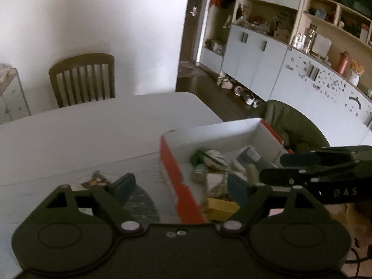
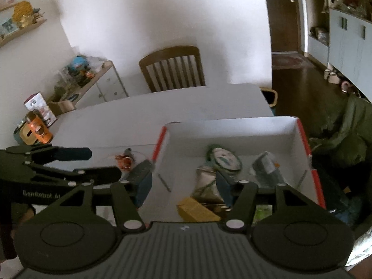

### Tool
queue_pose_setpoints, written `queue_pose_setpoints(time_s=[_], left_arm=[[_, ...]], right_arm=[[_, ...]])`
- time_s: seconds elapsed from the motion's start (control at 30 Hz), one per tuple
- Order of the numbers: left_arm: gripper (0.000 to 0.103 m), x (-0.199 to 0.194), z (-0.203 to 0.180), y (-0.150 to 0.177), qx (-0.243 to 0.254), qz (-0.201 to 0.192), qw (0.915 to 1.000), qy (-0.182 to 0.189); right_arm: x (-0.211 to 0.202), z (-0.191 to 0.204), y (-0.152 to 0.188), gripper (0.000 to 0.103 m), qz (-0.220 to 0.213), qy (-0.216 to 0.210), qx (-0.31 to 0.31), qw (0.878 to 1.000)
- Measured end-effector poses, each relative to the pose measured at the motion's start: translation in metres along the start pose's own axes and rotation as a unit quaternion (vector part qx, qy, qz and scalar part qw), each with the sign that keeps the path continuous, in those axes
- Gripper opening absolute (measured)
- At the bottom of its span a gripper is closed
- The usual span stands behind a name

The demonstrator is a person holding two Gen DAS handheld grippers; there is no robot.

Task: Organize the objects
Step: 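Withdraw both grippers from the box back toward the table mat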

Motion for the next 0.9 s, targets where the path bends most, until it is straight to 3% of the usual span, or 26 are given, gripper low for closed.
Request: queue_pose_setpoints(time_s=[0.37,0.9], left_arm=[[0.102,-0.017,0.076,-0.003,-0.023,-0.013,0.9994,-0.020],[0.102,0.010,0.171,0.004,-0.046,0.002,0.9980,-0.044]], right_arm=[[0.023,0.084,-0.013,0.070,0.000,-0.021,-0.045,0.999],[0.079,0.162,-0.020,0.083,0.017,-0.031,-0.047,0.998]])
Point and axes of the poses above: each gripper's, at about its wrist camera, not at the fingertips, and x roughly the way its jaws point, z to its left, y to its underside, the point moved 10 cm from there along x, roughly the way its jaws point, and after that the axes turned 8 degrees about -x, right-handed, at the moved point
